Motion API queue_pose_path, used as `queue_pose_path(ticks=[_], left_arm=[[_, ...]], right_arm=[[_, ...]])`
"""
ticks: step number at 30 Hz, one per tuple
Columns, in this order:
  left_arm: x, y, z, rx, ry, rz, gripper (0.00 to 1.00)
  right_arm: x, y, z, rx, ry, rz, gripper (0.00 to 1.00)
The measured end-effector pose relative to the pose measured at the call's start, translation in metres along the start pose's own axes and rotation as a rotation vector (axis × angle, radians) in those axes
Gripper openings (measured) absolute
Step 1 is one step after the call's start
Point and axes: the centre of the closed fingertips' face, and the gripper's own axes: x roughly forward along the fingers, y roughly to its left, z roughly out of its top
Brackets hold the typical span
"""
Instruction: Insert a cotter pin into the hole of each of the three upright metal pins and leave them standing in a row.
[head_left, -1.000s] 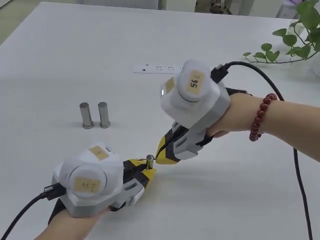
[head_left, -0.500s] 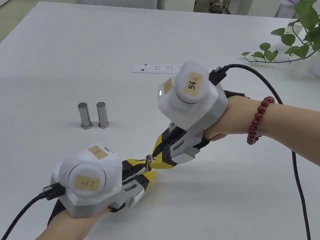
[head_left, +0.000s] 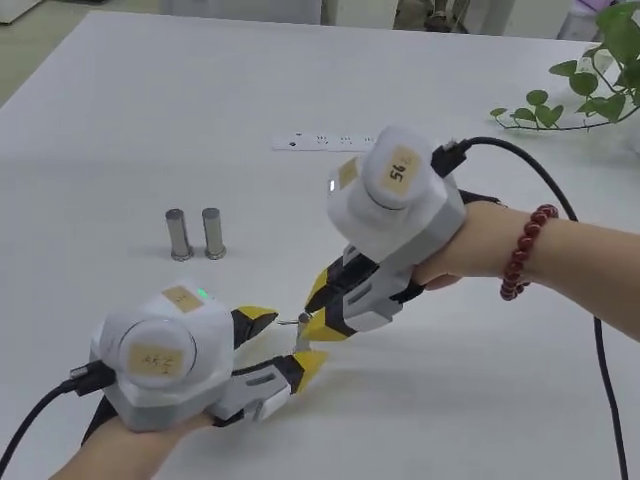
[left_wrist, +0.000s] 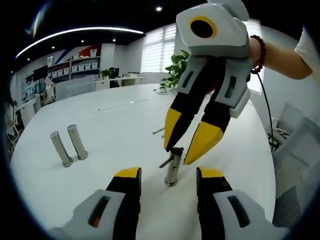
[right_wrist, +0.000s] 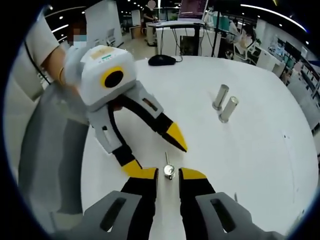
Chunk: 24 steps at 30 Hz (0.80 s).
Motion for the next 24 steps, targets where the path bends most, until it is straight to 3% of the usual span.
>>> queue_pose_path(ticks=[16, 24], left_arm=[[-0.042, -0.01, 0.02, -0.014, -0.076, -0.02, 0.64], [-0.056, -0.016, 0.022, -0.017, -0.087, -0.023, 0.7]], right_arm=[[0.01, -0.001, -0.001, -0.041, -0.035, -0.019, 0.16], [0.013, -0.001, -0.005, -0.049, -0.04, -0.026, 0.13]])
